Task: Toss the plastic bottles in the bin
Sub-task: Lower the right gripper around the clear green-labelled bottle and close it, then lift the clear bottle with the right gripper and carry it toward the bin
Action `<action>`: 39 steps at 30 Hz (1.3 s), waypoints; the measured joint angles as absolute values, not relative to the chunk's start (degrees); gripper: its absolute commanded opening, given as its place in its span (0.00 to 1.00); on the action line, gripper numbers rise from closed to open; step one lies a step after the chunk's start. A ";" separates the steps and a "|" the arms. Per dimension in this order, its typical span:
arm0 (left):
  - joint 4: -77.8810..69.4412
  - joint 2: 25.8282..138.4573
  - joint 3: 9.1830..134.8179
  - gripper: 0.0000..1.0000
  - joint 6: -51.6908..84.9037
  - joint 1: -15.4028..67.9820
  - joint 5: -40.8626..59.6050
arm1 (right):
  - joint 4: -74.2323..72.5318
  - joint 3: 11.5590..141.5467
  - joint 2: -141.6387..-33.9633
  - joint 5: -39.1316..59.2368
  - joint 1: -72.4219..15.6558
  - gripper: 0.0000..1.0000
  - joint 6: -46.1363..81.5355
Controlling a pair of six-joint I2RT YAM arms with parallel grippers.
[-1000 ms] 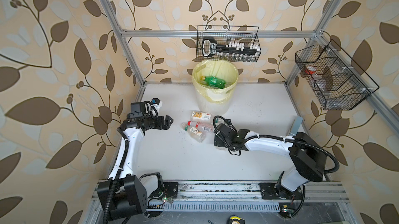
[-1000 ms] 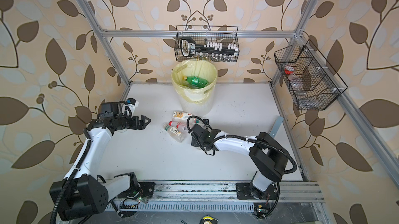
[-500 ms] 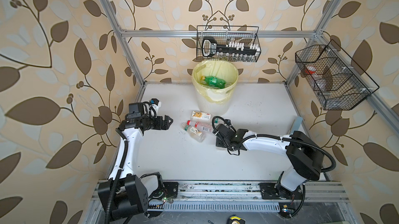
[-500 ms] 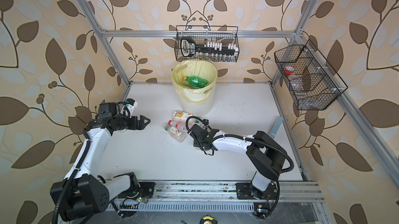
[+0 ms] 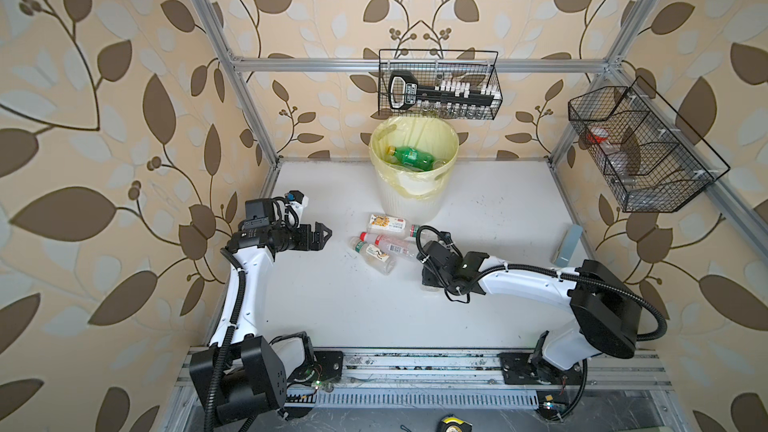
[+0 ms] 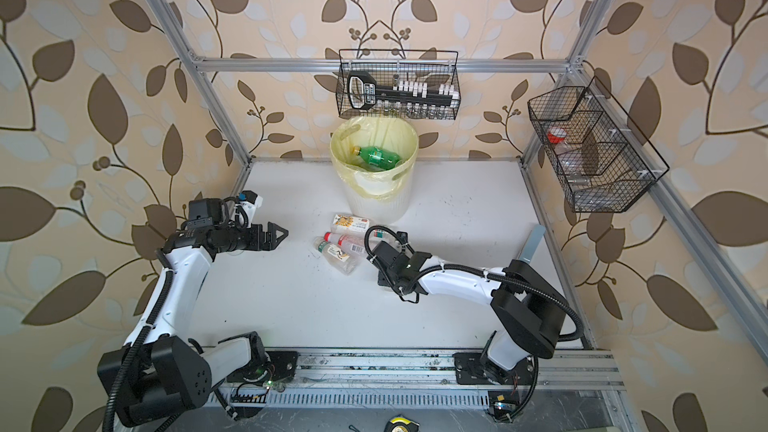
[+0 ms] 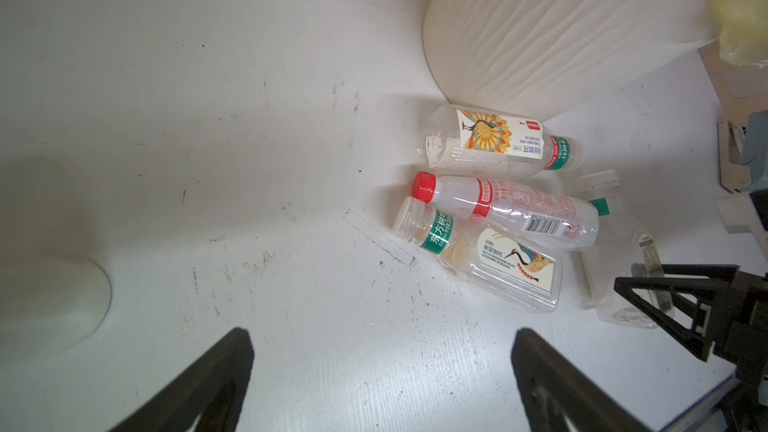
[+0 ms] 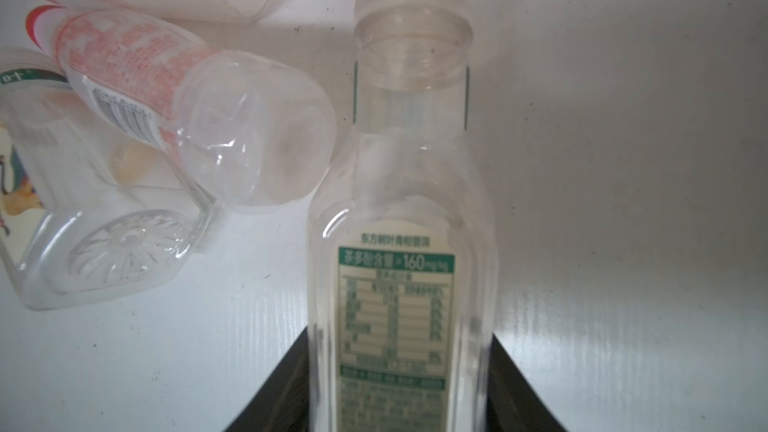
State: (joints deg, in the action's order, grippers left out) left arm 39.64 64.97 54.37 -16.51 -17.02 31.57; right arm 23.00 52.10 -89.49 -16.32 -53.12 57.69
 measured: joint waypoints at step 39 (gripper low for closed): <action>40.75 65.73 54.37 0.99 -16.32 -21.50 38.09 | 27.38 52.97 -62.67 -18.63 -46.15 0.46 50.02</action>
